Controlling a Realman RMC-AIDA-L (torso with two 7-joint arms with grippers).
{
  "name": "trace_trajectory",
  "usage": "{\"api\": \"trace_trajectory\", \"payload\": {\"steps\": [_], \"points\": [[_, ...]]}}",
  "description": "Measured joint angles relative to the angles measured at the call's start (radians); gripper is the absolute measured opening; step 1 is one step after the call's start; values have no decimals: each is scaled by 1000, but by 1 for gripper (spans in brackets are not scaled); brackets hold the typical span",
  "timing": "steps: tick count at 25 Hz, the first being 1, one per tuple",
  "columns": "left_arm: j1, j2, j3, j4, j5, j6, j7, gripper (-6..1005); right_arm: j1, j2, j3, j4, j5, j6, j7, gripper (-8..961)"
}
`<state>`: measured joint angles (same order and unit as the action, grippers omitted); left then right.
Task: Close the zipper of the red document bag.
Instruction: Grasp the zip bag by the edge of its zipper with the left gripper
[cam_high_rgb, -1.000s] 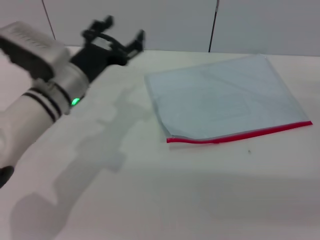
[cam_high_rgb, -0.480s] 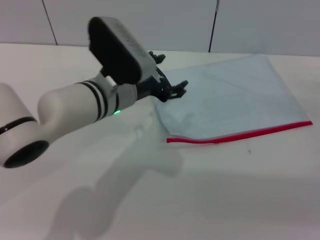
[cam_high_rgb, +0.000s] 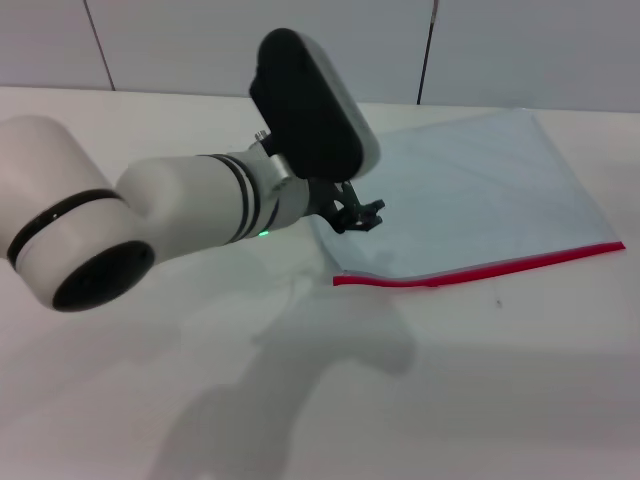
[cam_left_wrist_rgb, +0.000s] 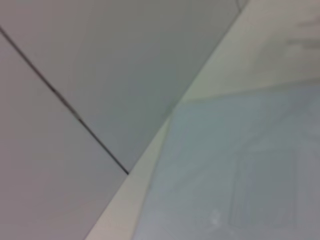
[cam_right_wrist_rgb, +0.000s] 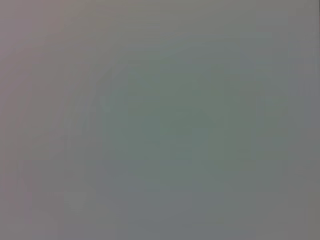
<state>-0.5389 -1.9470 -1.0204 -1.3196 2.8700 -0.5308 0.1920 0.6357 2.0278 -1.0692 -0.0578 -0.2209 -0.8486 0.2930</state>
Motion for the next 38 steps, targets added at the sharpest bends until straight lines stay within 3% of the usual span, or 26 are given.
{"api": "trace_trajectory", "payload": {"steps": [8, 10, 22, 38], "points": [[10, -71, -64, -97, 0, -238, 163, 867, 9, 0, 0, -1, 0, 1, 0, 516], [7, -80, -70, -100, -1, -277, 180, 867, 10, 0, 0, -1, 0, 4, 0, 516], [-15, -83, -64, -133, -65, -426, 216, 865, 13, 0, 0, -2, 0, 23, 0, 516], [-58, -84, -63, -2, -78, -414, 240, 863, 25, 0, 0, -2, 0, 25, 0, 516]]}}
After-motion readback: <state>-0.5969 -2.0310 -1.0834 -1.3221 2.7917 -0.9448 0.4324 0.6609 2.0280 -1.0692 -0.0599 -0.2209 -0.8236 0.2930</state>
